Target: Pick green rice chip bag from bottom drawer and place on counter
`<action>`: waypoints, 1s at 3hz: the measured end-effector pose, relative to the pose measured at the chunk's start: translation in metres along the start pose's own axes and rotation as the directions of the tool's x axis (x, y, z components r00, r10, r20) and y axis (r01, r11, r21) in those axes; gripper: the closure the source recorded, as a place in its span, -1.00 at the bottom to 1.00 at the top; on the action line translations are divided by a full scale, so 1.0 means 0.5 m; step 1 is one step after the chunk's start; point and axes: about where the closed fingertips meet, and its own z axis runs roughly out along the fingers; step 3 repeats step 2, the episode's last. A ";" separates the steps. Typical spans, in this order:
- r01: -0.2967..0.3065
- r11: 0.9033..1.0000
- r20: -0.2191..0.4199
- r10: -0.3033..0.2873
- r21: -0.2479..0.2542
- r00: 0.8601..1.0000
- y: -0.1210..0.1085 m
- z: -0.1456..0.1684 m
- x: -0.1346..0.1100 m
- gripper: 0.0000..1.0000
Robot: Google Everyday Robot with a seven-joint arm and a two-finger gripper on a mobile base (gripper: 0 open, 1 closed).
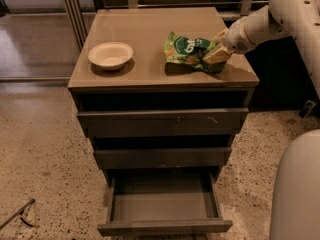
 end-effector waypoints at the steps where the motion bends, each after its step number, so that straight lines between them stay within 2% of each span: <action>1: 0.000 1.000 0.000 0.000 0.000 1.000 0.000 0.000 0.000 -1.00; 3: 0.000 1.000 0.000 0.000 0.000 1.000 0.000 0.000 0.000 -1.00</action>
Offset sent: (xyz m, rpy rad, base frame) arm 0.0000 0.0000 0.0000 0.0000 0.0000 0.0000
